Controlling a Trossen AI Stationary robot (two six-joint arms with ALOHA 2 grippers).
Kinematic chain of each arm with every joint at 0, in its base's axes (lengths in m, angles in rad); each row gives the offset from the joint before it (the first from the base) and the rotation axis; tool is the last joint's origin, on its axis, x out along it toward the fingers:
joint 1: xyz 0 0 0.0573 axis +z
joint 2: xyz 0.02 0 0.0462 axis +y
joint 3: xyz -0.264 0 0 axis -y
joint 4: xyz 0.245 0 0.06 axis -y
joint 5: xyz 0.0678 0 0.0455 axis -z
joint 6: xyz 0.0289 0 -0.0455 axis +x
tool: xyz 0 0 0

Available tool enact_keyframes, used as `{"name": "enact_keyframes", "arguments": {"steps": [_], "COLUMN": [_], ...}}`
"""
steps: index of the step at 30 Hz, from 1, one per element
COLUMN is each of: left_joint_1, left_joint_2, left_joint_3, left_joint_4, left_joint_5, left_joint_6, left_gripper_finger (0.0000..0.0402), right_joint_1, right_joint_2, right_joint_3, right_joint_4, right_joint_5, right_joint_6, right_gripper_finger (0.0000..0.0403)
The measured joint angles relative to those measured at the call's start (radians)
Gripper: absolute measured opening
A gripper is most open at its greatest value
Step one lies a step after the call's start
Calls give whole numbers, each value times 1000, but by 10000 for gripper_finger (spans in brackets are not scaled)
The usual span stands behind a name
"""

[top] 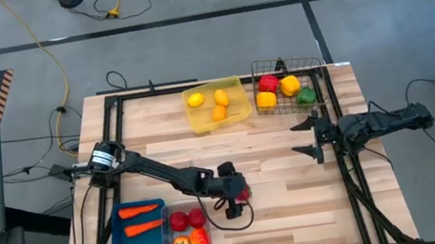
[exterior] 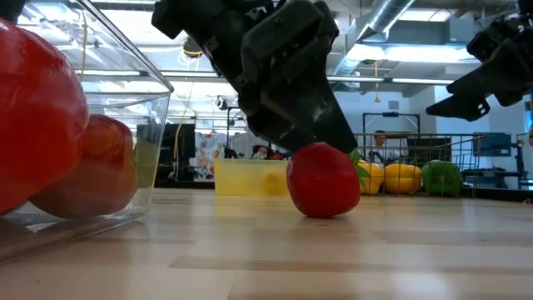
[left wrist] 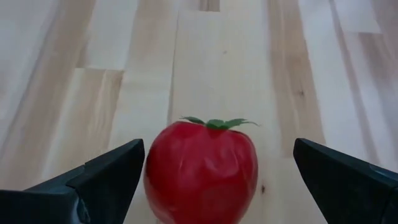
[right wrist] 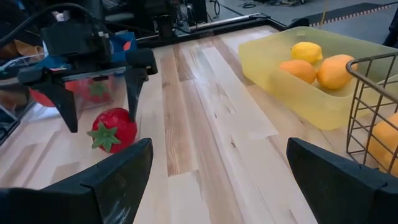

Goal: Sort produce into baskets
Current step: Put the red tomato into the transparent bin

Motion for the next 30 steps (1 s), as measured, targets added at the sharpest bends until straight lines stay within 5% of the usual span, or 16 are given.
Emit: {"name": "enact_keyframes", "arguments": {"steps": [30], "left_joint_1": [4], "left_joint_2": [80], "left_joint_3": [-1], "left_joint_4": [27], "left_joint_5": [-63], "left_joint_6": [13], "left_gripper_finger": [376], "right_joint_1": [-50], "right_joint_2": [0], "right_joint_3": [-2], "right_joint_4": [8], "right_joint_5": [23], "right_joint_6": [-29], "right_gripper_finger": [397]}}
